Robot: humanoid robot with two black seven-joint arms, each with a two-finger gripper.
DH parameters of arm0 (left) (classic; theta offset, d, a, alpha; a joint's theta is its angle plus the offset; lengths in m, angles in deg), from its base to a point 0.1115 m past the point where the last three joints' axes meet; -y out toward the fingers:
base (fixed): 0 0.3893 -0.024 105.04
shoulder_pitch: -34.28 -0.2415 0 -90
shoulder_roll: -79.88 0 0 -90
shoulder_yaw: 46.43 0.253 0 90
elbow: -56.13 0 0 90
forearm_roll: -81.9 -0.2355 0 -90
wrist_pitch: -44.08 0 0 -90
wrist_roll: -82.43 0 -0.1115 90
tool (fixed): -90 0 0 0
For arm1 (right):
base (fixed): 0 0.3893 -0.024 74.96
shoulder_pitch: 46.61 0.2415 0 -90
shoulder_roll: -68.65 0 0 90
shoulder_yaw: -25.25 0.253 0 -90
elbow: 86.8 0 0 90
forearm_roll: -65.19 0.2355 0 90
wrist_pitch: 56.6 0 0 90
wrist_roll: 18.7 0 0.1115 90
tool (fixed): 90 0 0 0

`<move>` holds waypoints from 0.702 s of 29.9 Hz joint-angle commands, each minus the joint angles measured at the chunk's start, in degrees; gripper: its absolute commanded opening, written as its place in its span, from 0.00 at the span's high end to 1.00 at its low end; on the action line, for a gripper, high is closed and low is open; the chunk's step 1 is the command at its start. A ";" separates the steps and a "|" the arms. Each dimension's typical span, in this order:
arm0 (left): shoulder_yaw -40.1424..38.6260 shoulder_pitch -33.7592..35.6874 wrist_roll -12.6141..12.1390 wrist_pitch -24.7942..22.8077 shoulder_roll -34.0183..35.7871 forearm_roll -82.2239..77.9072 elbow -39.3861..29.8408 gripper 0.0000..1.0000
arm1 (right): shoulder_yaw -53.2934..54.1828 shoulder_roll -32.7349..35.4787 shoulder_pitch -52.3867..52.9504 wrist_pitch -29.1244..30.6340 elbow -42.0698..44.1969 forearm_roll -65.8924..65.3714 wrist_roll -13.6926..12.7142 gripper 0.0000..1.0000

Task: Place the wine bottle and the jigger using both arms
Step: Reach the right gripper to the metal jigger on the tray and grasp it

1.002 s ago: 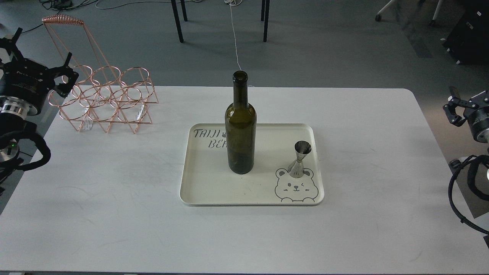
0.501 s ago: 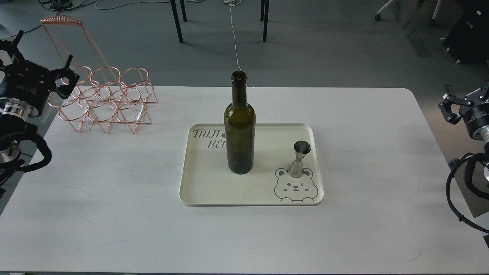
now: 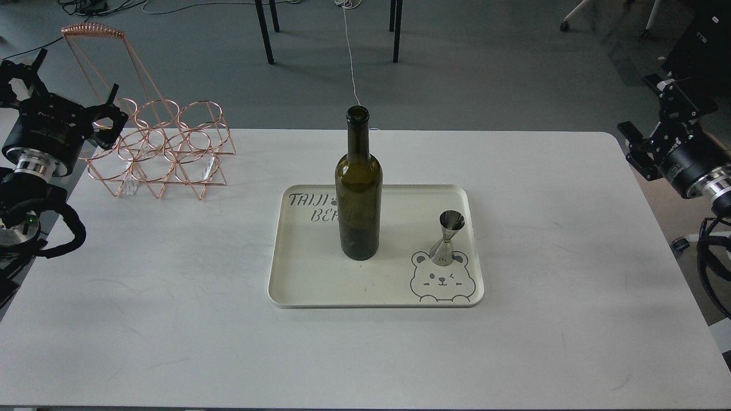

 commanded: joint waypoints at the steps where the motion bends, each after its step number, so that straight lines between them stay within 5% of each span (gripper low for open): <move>1: 0.01 -0.11 -0.05 -0.17 -0.22 0.04 0.14 0.02 | -3.87 2.27 -0.55 -8.61 -7.38 -12.13 0.00 0.01; 9: 0.01 -0.46 -0.32 0.01 -0.22 -0.04 0.49 0.02 | -14.86 1.92 -0.38 -23.21 -13.38 -41.30 0.00 0.01; 21: 0.01 -1.43 -0.06 -0.08 -0.92 -0.04 0.58 0.02 | -20.58 -10.81 4.19 -24.01 -0.02 -63.83 0.00 0.02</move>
